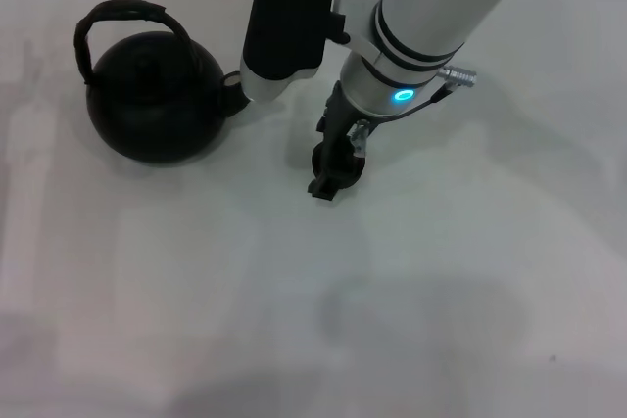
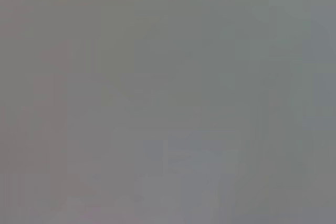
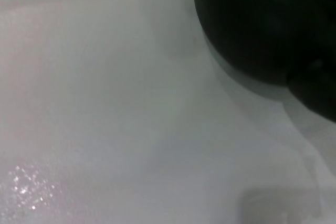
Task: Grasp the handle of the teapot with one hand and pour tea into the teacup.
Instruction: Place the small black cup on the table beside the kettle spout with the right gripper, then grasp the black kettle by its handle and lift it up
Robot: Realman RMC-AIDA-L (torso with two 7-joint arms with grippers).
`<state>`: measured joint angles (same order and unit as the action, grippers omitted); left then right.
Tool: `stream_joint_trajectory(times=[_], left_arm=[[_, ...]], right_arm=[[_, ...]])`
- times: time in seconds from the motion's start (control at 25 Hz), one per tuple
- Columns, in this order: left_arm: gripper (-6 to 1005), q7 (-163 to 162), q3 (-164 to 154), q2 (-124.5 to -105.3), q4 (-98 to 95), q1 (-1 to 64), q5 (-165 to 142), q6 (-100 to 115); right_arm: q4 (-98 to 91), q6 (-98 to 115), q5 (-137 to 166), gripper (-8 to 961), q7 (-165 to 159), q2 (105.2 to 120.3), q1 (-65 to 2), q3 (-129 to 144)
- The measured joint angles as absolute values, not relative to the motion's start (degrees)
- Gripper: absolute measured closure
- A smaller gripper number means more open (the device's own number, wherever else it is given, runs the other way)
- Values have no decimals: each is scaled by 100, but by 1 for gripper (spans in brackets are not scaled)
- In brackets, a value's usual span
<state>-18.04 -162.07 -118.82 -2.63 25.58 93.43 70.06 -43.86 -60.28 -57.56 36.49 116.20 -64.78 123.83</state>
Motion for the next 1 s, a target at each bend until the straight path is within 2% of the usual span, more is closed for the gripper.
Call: stream_joint_trajectory(times=[0.2,0.52,1.0], left_arm=[[123,-1794,-16207,-11877,-256,2557,9321,7005],[123,-1792,-16207,-11874,-192,2532,9319,7007],[124,-1802,-16228,-11866,-114,2549,9306,7036]], right_arm=[[-4541,-6053,-5739,97,3759,11619,-6301,11982],[-4754,-6471,-5694,99,4504,11565,-5535,10397],[-4278,-6925,-6328,102,6411,11510,-4190,5860]])
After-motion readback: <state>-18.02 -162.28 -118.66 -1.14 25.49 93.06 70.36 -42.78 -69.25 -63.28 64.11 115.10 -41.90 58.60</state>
